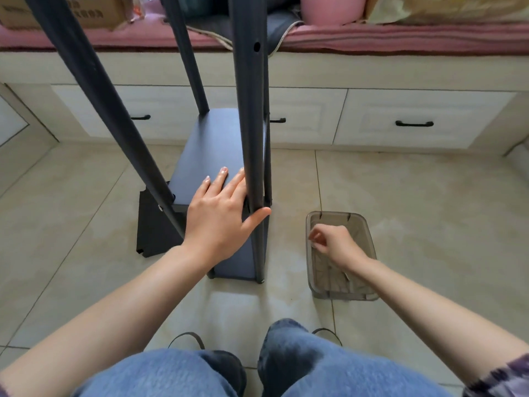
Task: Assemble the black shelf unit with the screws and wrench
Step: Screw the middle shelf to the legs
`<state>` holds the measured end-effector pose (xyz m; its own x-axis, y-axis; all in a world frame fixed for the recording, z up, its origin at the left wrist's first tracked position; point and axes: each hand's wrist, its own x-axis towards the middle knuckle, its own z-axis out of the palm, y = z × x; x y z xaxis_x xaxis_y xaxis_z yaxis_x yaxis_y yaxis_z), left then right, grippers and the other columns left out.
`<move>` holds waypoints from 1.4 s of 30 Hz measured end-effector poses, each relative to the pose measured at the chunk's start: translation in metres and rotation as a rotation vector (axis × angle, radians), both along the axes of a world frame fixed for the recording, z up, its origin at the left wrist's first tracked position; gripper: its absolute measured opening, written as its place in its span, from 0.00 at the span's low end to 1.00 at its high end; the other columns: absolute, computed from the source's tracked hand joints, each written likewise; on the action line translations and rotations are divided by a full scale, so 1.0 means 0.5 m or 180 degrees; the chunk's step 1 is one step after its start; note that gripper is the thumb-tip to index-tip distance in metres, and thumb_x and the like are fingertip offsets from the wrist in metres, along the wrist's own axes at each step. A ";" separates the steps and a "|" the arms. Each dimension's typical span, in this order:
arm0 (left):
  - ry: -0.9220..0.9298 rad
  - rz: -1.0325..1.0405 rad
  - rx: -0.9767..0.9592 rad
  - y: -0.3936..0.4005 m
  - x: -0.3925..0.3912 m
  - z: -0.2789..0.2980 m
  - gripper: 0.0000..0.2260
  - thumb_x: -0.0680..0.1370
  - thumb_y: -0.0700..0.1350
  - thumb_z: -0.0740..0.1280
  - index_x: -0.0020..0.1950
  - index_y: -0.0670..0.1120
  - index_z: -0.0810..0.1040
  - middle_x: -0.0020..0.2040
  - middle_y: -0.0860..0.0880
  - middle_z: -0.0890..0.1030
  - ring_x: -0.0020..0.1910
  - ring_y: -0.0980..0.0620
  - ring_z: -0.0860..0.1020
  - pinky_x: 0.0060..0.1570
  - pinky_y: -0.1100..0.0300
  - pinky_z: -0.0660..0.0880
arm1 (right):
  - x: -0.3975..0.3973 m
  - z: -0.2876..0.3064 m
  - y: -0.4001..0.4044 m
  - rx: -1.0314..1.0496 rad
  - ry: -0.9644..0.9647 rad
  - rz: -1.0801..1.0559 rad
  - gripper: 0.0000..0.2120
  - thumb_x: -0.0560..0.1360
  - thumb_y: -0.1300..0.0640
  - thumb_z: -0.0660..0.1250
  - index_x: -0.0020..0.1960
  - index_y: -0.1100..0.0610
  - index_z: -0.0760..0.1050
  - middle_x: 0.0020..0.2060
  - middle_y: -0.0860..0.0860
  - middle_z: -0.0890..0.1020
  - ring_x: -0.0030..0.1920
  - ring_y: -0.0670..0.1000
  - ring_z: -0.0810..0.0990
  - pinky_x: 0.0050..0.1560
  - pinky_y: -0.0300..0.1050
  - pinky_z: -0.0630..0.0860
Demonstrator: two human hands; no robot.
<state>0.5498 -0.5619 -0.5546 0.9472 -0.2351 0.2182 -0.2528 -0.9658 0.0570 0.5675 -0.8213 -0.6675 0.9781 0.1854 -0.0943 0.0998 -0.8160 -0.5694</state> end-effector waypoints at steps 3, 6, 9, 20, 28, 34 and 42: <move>0.0099 -0.0039 0.0083 0.003 0.001 0.008 0.38 0.76 0.71 0.42 0.79 0.50 0.64 0.79 0.51 0.65 0.80 0.45 0.58 0.78 0.46 0.56 | 0.004 0.051 0.078 0.0834 -0.0189 -0.0400 0.03 0.78 0.59 0.69 0.51 0.57 0.78 0.43 0.50 0.85 0.43 0.45 0.83 0.47 0.38 0.78; 0.0196 -0.0034 0.0209 -0.001 0.003 0.013 0.38 0.77 0.70 0.42 0.80 0.50 0.61 0.80 0.51 0.63 0.80 0.44 0.56 0.78 0.45 0.55 | 0.005 0.080 0.150 0.2056 0.0338 -0.0860 0.02 0.82 0.57 0.62 0.50 0.54 0.72 0.41 0.50 0.86 0.45 0.45 0.85 0.45 0.42 0.82; 0.0239 -0.0035 0.0376 -0.002 0.001 0.015 0.37 0.79 0.68 0.43 0.81 0.47 0.57 0.81 0.49 0.60 0.80 0.42 0.54 0.78 0.44 0.53 | 0.004 0.085 0.210 0.2478 0.0726 -0.0920 0.06 0.83 0.51 0.59 0.51 0.52 0.70 0.46 0.49 0.84 0.49 0.47 0.83 0.51 0.46 0.81; 0.0338 0.0005 -0.0090 0.051 0.005 0.035 0.36 0.78 0.66 0.44 0.81 0.49 0.56 0.80 0.50 0.61 0.81 0.42 0.53 0.77 0.42 0.53 | 0.013 0.109 0.290 0.2491 0.0828 -0.0570 0.12 0.85 0.50 0.53 0.52 0.59 0.65 0.37 0.50 0.75 0.29 0.35 0.79 0.31 0.30 0.71; 0.0238 0.0427 -0.1579 0.142 -0.010 0.048 0.30 0.78 0.64 0.57 0.75 0.49 0.69 0.76 0.51 0.69 0.78 0.45 0.62 0.76 0.40 0.53 | 0.023 0.144 0.336 0.2394 0.0924 -0.0248 0.10 0.84 0.49 0.55 0.53 0.56 0.66 0.49 0.59 0.82 0.49 0.51 0.85 0.60 0.56 0.78; 0.0365 0.0602 -0.2074 0.214 -0.013 0.040 0.29 0.79 0.62 0.60 0.78 0.53 0.64 0.76 0.57 0.68 0.73 0.55 0.68 0.77 0.43 0.49 | 0.022 0.146 0.381 0.2161 0.0961 -0.0149 0.09 0.84 0.48 0.55 0.54 0.53 0.67 0.52 0.56 0.83 0.55 0.52 0.81 0.56 0.47 0.76; 0.0734 0.0752 -0.2874 0.327 0.007 0.005 0.32 0.75 0.65 0.63 0.78 0.61 0.61 0.65 0.69 0.72 0.69 0.62 0.70 0.74 0.51 0.64 | 0.070 0.127 0.451 0.2091 0.0935 0.0061 0.07 0.84 0.50 0.57 0.54 0.53 0.68 0.47 0.53 0.84 0.49 0.46 0.82 0.50 0.40 0.76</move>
